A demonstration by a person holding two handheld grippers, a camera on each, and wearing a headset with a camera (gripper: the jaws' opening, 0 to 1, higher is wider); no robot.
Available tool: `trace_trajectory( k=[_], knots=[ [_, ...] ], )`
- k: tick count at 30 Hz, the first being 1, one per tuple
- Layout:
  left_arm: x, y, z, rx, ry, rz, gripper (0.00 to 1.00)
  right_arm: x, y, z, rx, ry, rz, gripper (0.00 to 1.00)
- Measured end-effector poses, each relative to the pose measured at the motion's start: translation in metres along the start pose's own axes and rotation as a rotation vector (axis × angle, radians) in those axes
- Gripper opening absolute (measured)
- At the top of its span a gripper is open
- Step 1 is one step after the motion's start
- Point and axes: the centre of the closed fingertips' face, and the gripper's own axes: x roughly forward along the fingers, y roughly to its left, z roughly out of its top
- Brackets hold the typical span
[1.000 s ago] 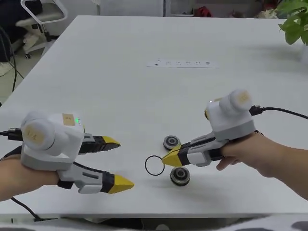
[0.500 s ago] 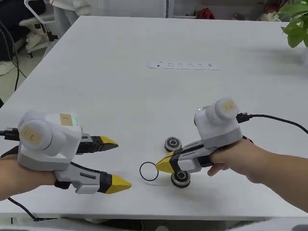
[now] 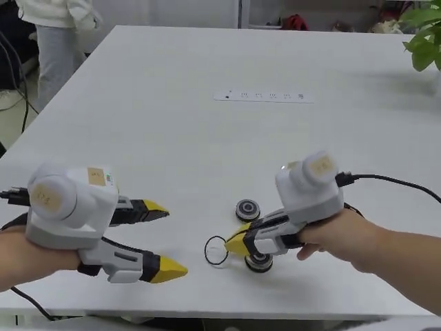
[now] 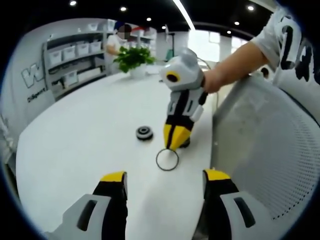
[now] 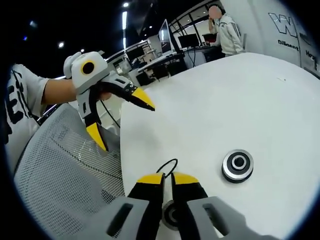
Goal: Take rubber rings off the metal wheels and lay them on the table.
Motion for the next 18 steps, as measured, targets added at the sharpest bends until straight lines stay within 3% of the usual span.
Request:
trace_trajectory(
  k=[18],
  knots=[
    [0.004, -0.003, 0.01, 0.015, -0.007, -0.014, 0.61, -0.014, 0.001, 0.012, -0.018, -0.042, 0.001, 0.16]
  ],
)
